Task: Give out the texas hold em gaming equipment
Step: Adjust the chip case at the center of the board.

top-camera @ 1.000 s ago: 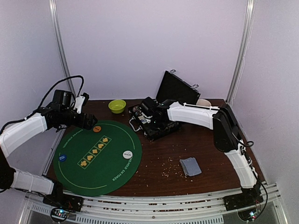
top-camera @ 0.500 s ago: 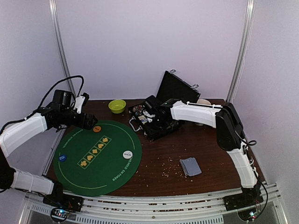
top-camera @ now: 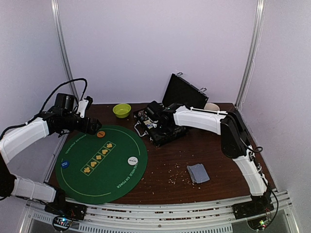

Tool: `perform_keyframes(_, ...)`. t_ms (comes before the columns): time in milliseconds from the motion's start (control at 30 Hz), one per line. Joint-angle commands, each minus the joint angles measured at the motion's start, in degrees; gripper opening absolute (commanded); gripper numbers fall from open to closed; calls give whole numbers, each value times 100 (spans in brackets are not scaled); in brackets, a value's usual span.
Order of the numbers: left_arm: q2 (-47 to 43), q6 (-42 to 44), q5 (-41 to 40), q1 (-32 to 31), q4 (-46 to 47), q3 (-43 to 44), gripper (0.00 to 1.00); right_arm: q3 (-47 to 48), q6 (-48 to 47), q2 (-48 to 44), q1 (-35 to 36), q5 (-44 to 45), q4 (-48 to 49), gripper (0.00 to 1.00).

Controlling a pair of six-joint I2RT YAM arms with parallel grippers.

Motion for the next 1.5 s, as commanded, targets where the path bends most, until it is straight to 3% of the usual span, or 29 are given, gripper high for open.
perform_keyframes(0, 0, 77, 59, -16, 212, 53, 98, -192, -151, 774, -124, -321, -217, 47)
perform_keyframes(100, 8, 80, 60, -11, 210, 50, 98, -234, -276, 789, -42, -1087, -55, 47)
perform_keyframes(200, 17, 82, 69, -17, 211, 53, 98, -543, -273, 616, 4, -1319, 154, 47)
perform_keyframes(500, 62, 74, 117, -16, 208, 71, 98, -810, -246, 232, -9, -780, -148, 40)
perform_keyframes(967, 110, 108, 201, -26, 171, 122, 98, -633, 9, -216, -110, -62, -1076, 47)
perform_keyframes(1233, 173, 127, 183, -35, 125, 166, 98, -128, -206, -351, -149, -459, -1179, 53)
perform_keyframes(1467, 266, 139, 226, -35, 95, 202, 98, 38, -242, -696, -505, -839, -640, 51)
